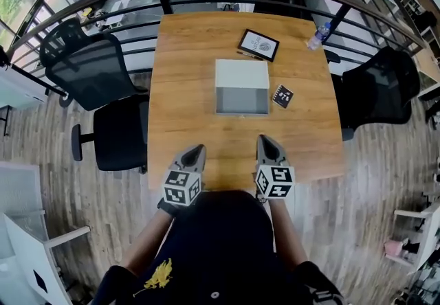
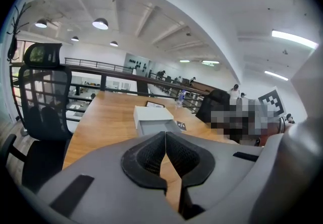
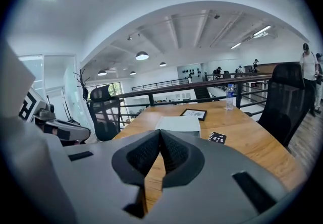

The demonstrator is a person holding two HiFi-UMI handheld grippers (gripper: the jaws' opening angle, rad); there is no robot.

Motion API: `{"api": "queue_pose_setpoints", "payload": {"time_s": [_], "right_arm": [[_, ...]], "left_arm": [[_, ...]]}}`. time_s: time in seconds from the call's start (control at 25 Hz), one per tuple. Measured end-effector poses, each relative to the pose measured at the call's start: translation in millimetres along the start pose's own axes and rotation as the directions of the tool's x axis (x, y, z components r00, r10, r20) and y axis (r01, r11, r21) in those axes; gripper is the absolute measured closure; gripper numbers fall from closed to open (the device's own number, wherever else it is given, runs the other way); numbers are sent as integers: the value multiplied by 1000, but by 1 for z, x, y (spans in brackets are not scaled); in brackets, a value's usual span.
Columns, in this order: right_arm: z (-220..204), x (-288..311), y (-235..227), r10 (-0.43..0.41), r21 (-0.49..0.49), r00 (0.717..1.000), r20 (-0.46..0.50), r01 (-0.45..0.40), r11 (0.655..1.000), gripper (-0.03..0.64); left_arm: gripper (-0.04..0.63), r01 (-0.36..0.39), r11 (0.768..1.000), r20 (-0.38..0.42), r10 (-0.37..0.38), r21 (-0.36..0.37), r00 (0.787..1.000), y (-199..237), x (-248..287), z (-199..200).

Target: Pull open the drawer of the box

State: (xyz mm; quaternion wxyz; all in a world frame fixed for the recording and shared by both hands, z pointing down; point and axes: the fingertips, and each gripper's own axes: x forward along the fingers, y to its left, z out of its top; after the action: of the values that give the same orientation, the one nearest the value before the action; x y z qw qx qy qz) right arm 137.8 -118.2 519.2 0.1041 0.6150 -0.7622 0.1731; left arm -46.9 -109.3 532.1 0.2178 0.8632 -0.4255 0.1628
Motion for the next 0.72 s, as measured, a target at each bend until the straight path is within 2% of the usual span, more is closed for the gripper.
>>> {"api": "queue_pose_setpoints", "payload": {"time_s": [0.2,0.4,0.72], "right_arm": [[13,-8,-9,-16,17,999,36,15,1000,620],[21,-11,-13,-19,25,999,48,18,1000,620],[27,-14,-6,6,23,998,68,-8,1000,619]], "left_arm": [[577,-13,1000,13,12,28,1000,7,-4,11],[577,-19,1000,76,20,-1,997,5,-11,16],[577,-20,1000,59,20,0,998,-1,-13,10]]}}
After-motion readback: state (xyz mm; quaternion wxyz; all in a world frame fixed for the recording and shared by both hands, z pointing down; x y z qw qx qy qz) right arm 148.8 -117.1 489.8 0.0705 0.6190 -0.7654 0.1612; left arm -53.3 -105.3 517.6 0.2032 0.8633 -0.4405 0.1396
